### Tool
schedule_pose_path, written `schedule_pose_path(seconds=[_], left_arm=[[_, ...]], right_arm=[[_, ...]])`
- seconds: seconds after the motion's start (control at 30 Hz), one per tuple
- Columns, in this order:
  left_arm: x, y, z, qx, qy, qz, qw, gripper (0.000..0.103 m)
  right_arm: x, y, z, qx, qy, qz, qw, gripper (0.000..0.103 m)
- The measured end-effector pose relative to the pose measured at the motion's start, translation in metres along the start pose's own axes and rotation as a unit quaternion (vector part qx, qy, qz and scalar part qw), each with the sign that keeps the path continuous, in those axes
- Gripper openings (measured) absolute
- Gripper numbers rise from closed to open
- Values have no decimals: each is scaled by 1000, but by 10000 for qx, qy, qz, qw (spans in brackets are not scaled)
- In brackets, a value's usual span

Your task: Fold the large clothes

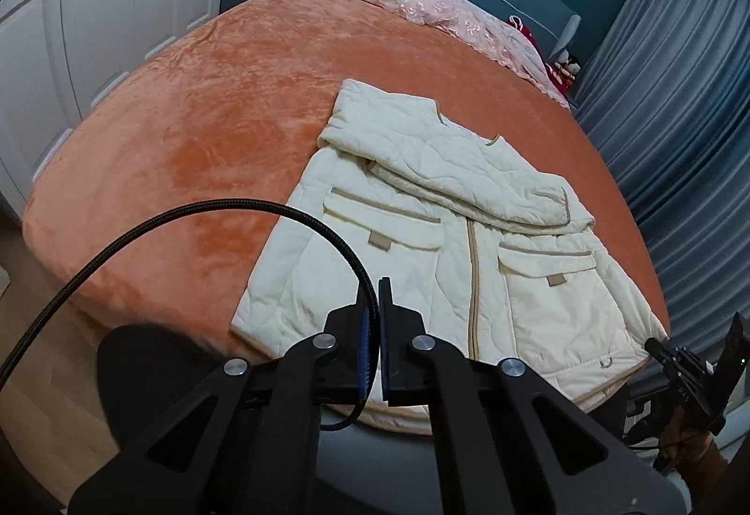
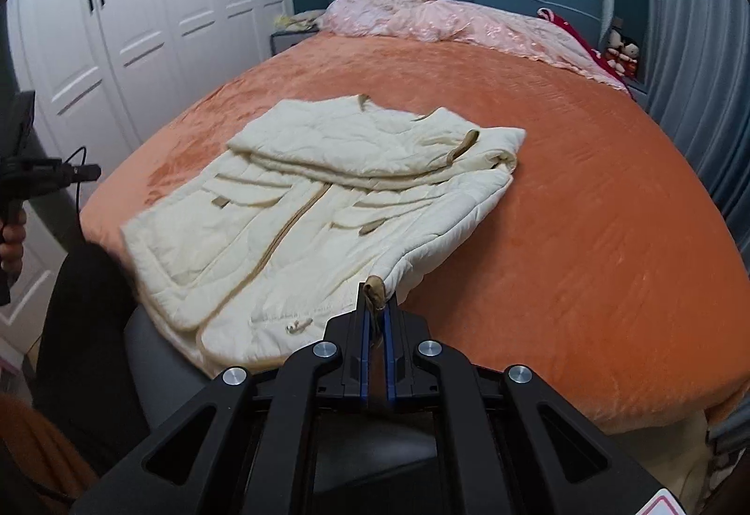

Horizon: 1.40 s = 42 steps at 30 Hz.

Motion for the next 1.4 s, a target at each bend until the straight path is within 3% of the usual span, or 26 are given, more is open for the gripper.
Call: schedule_pose_path(seconds=[0.13, 0.2, 0.23, 0.27, 0.33, 0.43, 0.5, 0.63, 0.7, 0.77, 0.83, 0.87, 0.9, 0.93, 1.03, 1.07, 1.17, 1.3, 1.4], left_arm=[[-14, -12, 0, 771, -251, -29, 9967, 7], [-19, -33, 10, 1113, -462, -454, 9917, 28], [-23, -40, 14, 1241, -551, -631, 9887, 49], [-27, -46, 15, 1296, -577, -763, 9869, 63], [-35, -51, 16, 1368, -584, -938, 9844, 72], [-44, -49, 21, 1170, -776, -1078, 9842, 82], [-49, -44, 17, 1110, -919, -1201, 9822, 83], [-66, -24, 12, 1016, -1693, -989, 9753, 83], [-77, -14, 12, 895, -2311, -803, 9655, 83], [-91, -5, 11, 561, -3007, -770, 9489, 83], [-103, 1, 10, -135, -3605, -1179, 9252, 82], [-104, 2, 10, -512, -3674, -1474, 9169, 80], [-98, 4, 8, -905, -3508, -1737, 9158, 79], [-87, 7, 6, -1292, -3112, -1883, 9225, 79], [-52, 3, 4, -1798, -1604, -1923, 9513, 80], [-41, -3, 7, -1671, -1122, -1824, 9624, 81], [-18, -28, 28, -559, -386, -1540, 9857, 82], [3, -73, 60, 832, 64, -1257, 9886, 82], [10, -104, 95, 1419, -310, -1193, 9822, 82]], right_arm=[[-6, -1, 3, -32, -84, 171, 9998, 4], [-6, 3, 11, -43, -80, 388, 9992, 4], [-8, 2, 11, -72, -65, 437, 9990, 4], [-8, 2, 12, -76, -52, 491, 9988, 4], [-10, 1, 13, -86, -20, 559, 9984, 4], [-10, -3, 16, -123, 1, 596, 9981, 4], [-10, -4, 17, -109, -14, 635, 9979, 4], [-9, -5, 17, -156, 33, 631, 9979, 4], [-9, -6, 17, -153, 54, 661, 9977, 4], [-8, -7, 18, -155, 82, 647, 9977, 4], [-6, -9, 17, -161, 122, 623, 9979, 4], [-4, -10, 17, -160, 148, 618, 9979, 4], [-4, -11, 17, -169, 178, 621, 9978, 4], [-3, -12, 17, -185, 204, 632, 9976, 4], [-2, -12, 16, -202, 263, 726, 9968, 4], [-2, -12, 16, -204, 270, 756, 9966, 4], [-4, -12, 15, -229, 276, 802, 9961, 4], [-7, -11, 16, -267, 268, 922, 9950, 4], [-9, -11, 17, -287, 248, 1024, 9940, 4]])
Point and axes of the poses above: each gripper's, at about its wrist camera, not at the fingertips, and z roughly the way its jaws point, y to its right, x to its top, the point moved 1 cm from there along z, roughly the way its jaws point, and after that the axes turned 10 degrees about -x, right-handed, at the moved point
